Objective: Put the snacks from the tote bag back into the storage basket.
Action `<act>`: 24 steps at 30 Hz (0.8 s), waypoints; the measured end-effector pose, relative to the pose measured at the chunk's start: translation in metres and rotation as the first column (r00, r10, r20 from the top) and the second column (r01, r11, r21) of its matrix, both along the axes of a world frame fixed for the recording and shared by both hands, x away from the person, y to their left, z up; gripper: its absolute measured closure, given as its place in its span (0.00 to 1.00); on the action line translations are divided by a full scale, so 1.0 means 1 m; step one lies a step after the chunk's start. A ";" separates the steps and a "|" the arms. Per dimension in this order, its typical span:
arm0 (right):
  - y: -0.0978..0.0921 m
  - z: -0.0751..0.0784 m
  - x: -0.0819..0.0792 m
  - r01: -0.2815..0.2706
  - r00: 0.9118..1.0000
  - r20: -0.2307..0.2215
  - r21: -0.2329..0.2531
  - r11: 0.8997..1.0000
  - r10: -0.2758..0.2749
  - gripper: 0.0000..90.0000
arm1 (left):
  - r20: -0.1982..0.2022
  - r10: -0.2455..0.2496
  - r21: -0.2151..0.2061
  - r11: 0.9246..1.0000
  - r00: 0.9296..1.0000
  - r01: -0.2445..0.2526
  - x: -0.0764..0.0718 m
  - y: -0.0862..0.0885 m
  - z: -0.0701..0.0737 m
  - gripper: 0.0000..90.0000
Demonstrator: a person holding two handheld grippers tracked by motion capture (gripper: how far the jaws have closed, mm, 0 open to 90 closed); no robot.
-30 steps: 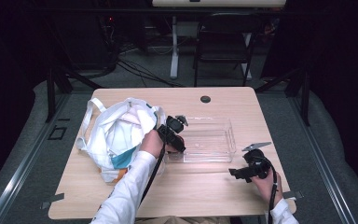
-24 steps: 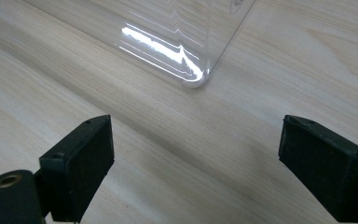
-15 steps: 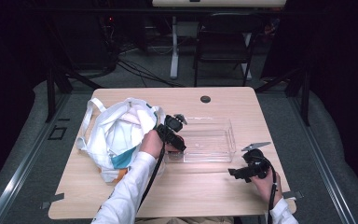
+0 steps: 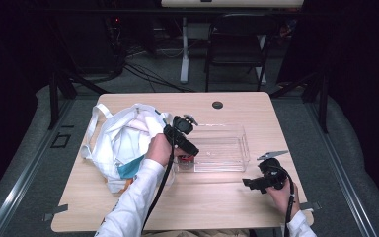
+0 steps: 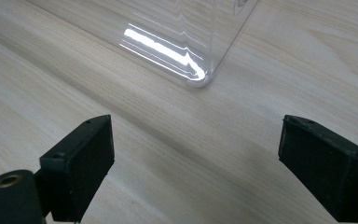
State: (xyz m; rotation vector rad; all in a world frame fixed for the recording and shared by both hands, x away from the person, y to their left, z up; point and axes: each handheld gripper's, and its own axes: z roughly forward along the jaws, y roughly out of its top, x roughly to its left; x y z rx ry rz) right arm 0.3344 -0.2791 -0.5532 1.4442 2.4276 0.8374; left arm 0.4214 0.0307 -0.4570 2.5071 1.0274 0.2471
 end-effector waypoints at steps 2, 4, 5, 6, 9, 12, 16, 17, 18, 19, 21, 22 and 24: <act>0.001 0.000 0.000 -0.006 1.000 -0.001 0.002 1.000 0.006 0.11 | 0.008 0.004 0.002 1.000 1.000 -0.004 -0.001 0.002 0.003 0.10; 0.001 0.000 -0.001 -0.007 1.000 -0.003 -0.003 1.000 0.007 0.11 | 0.027 0.013 -0.011 1.000 1.000 -0.012 -0.006 0.009 0.011 0.08; 0.000 0.001 -0.002 -0.005 1.000 -0.002 0.000 1.000 0.005 0.11 | 0.032 0.013 -0.013 1.000 0.999 -0.013 -0.008 0.012 0.015 0.08; 0.000 0.001 -0.002 -0.001 1.000 0.003 0.001 1.000 0.001 0.11 | 0.041 0.018 -0.018 1.000 0.999 -0.017 -0.011 0.015 0.018 0.07; 0.000 0.001 -0.003 0.004 1.000 0.007 -0.005 1.000 -0.004 0.11 | 0.070 0.015 -0.037 0.999 0.997 -0.013 -0.019 0.025 0.030 0.06; 0.000 0.001 -0.004 0.010 1.000 0.008 0.000 1.000 -0.010 0.11 | 0.096 0.002 -0.038 0.999 0.995 0.002 -0.031 0.034 0.041 0.04; -0.001 0.002 -0.004 0.004 1.000 0.001 -0.021 1.000 -0.004 0.11 | 0.113 -0.003 -0.039 0.999 0.994 0.008 -0.044 0.046 0.047 0.03; -0.001 0.002 -0.004 0.006 1.000 0.001 -0.021 1.000 -0.006 0.11 | 0.122 -0.001 -0.040 0.999 0.992 0.006 -0.053 0.057 0.048 0.03; -0.001 0.001 -0.004 0.005 1.000 0.001 -0.021 1.000 -0.005 0.11 | 0.122 -0.001 -0.040 0.999 0.992 0.006 -0.053 0.057 0.048 0.02; -0.001 0.001 -0.004 0.005 1.000 0.000 -0.021 1.000 -0.005 0.11 | 0.129 0.007 -0.034 0.999 0.992 -0.002 -0.062 0.068 0.046 0.02; 0.000 0.001 -0.004 0.009 1.000 0.001 -0.013 1.000 -0.009 0.11 | 0.128 0.019 -0.029 0.999 0.992 -0.016 -0.071 0.079 0.042 0.01; 0.000 0.001 -0.004 0.008 1.000 0.000 -0.010 1.000 -0.008 0.11 | 0.130 0.021 -0.032 0.999 0.991 -0.017 -0.075 0.085 0.040 0.00; -0.001 0.001 -0.004 0.009 1.000 -0.002 -0.011 1.000 -0.009 0.11 | 0.130 0.027 -0.038 0.999 0.991 -0.022 -0.080 0.091 0.037 0.00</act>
